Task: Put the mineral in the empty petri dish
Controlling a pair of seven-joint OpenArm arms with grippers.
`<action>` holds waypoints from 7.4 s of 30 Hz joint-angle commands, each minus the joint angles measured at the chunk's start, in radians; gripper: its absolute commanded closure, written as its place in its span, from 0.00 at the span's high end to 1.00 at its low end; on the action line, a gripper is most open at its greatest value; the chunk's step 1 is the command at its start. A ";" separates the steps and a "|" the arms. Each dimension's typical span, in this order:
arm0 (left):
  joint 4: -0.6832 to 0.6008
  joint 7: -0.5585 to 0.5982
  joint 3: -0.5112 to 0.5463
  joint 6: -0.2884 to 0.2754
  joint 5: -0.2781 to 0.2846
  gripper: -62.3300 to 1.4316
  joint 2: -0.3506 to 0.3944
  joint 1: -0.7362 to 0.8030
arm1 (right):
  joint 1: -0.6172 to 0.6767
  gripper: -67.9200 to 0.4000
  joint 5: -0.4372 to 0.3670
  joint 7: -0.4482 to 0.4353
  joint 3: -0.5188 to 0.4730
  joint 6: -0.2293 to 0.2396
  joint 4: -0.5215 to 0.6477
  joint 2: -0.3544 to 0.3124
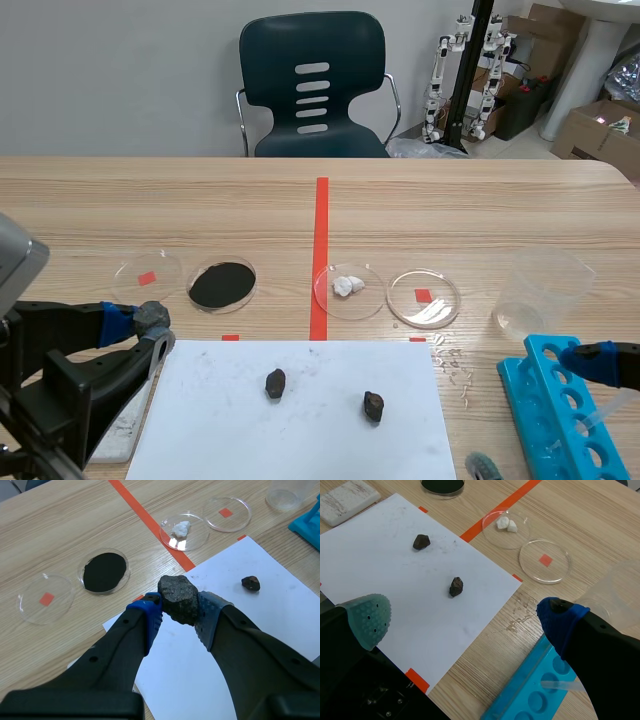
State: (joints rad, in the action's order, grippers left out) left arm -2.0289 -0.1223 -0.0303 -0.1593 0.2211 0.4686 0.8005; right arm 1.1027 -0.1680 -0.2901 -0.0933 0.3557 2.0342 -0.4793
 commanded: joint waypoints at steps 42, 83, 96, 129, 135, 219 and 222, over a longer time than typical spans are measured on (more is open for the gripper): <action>0.081 -0.276 -0.073 0.238 0.106 0.22 -0.017 -0.242 | -0.006 0.90 -0.011 -0.019 -0.003 0.000 0.013 -0.005; 1.086 -0.636 -0.234 0.584 0.202 0.22 -0.236 -1.250 | -0.006 0.90 -0.011 -0.019 -0.003 0.000 0.013 -0.005; 1.282 -0.594 -0.239 0.579 0.201 0.23 -0.262 -1.347 | -0.006 0.90 -0.011 -0.019 -0.003 0.000 0.013 -0.005; 1.394 -0.495 -0.239 0.576 0.198 0.61 -0.291 -1.350 | -0.006 0.90 -0.011 -0.019 -0.003 0.000 0.013 -0.005; 1.392 -0.495 -0.238 0.576 0.199 0.82 -0.289 -1.350 | -0.006 0.90 -0.011 -0.019 -0.003 0.000 0.013 -0.005; 1.149 -0.506 -0.237 0.576 0.210 1.00 -0.204 -1.222 | -0.006 0.90 -0.011 -0.019 -0.003 0.000 0.013 -0.005; 1.149 -0.506 -0.237 0.576 0.210 1.00 -0.204 -1.222 | -0.006 0.90 -0.011 -0.019 -0.003 0.000 0.013 -0.005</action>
State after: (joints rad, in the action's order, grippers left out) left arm -0.8703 -0.6353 -0.2718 0.4175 0.4320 0.2573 -0.4099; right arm 1.1027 -0.1680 -0.2897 -0.0933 0.3557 2.0342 -0.4793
